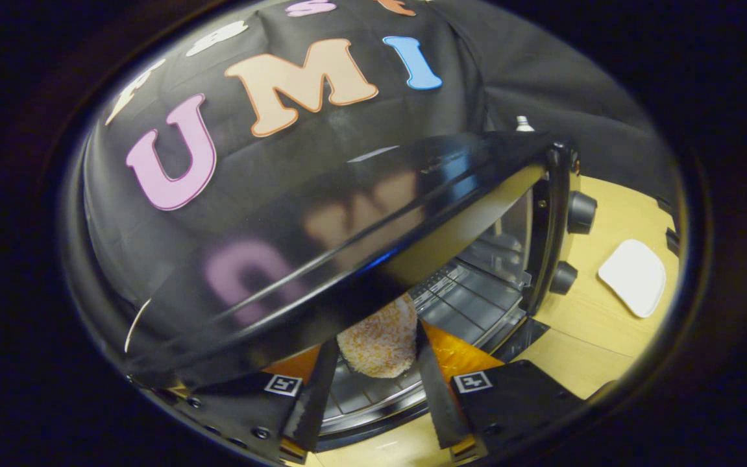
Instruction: Open the toaster oven, put the food inside, and close the toaster oven door.
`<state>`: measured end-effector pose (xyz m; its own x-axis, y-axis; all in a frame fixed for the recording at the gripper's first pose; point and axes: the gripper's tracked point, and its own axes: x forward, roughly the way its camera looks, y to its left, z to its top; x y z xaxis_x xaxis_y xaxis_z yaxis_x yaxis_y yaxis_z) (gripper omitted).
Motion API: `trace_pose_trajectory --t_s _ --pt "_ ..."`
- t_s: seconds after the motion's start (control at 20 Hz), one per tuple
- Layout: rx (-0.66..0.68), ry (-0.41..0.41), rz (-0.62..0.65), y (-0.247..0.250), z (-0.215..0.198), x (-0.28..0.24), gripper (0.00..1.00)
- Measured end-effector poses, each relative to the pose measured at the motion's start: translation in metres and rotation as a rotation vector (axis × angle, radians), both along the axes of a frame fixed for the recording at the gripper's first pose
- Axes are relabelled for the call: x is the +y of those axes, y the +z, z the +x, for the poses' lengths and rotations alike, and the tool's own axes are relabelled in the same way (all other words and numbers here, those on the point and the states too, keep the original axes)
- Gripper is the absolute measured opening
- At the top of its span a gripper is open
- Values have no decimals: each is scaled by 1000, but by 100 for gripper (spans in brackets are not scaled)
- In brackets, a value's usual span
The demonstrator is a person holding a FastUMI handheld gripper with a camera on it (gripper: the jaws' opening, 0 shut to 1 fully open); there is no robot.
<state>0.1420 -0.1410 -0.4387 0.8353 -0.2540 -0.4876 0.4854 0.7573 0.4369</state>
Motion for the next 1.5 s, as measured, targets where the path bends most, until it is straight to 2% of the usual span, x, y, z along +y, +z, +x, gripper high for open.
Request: trace_pose_trajectory --t_s 0.35,0.5,0.9,1.1,1.5 --pt "-23 35 -97 14 -24 0 96" --pt "-31 39 -168 27 -50 5 99" --pt "-92 131 -302 63 -127 34 99" --pt "-87 171 -404 59 -173 32 99" --pt "-90 214 -357 27 -250 46 99"
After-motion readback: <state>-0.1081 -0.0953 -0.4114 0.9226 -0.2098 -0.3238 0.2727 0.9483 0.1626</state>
